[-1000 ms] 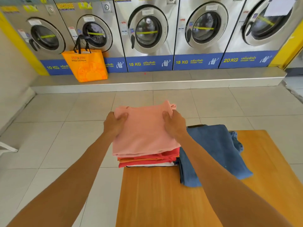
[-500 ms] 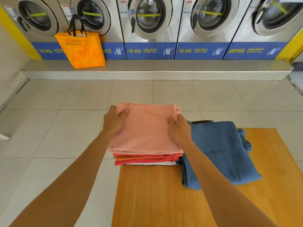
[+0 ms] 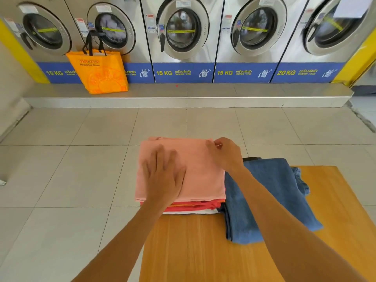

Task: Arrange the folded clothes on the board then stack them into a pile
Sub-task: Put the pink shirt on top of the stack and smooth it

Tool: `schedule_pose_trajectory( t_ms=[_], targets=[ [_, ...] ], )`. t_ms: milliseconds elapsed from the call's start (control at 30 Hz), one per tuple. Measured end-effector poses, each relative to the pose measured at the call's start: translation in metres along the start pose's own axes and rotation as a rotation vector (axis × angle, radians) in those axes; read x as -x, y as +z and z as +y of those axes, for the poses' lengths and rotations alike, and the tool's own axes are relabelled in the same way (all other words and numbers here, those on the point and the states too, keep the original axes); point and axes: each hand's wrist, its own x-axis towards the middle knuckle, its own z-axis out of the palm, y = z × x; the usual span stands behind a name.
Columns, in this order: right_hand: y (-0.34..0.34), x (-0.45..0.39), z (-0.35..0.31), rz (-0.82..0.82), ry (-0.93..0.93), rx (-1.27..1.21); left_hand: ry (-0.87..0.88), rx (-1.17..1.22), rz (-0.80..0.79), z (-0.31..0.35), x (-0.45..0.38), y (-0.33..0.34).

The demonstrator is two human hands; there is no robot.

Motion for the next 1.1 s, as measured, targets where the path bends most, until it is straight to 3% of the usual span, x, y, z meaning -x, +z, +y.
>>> schedule_pose_trajectory(
  t_ms=[67, 133, 233, 333, 467, 667, 733, 867, 1000, 1100],
  targets=[
    [-0.003, -0.007, -0.006, -0.093, -0.081, 0.013, -0.021, -0.004, -0.023, -0.004, -0.002, 0.002],
    [-0.009, -0.014, -0.010, -0.059, -0.115, 0.007, -0.044, 0.002, -0.049, -0.005, -0.003, 0.003],
    [-0.016, -0.023, -0.003, 0.041, 0.002, -0.033, -0.092, -0.006, -0.081, -0.002, -0.003, -0.001],
    [-0.008, -0.024, 0.015, -0.007, 0.107, 0.018, -0.115, -0.025, -0.140, -0.002, -0.005, -0.005],
    [-0.006, -0.027, 0.019, -0.105, 0.255, -0.306, -0.136, 0.000, -0.211, -0.005, -0.011, -0.009],
    [-0.023, -0.005, 0.021, 0.163, 0.240, -0.282, -0.148, 0.034, -0.216, 0.005, -0.014, -0.019],
    [-0.030, 0.019, 0.020, 0.089, 0.202, -0.224, -0.085, 0.114, -0.156, 0.015, -0.013, -0.022],
    [-0.029, 0.081, 0.020, -0.264, 0.180, 0.007, 0.111, 0.223, -0.105, 0.046, -0.024, -0.015],
    [-0.025, 0.114, 0.024, -0.149, 0.178, -0.048, 0.169, 0.300, -0.189, 0.078, -0.066, -0.002],
    [-0.025, 0.125, 0.028, -0.141, 0.231, -0.072, 0.165, 0.222, -0.234, 0.091, -0.094, -0.002]
  ],
)
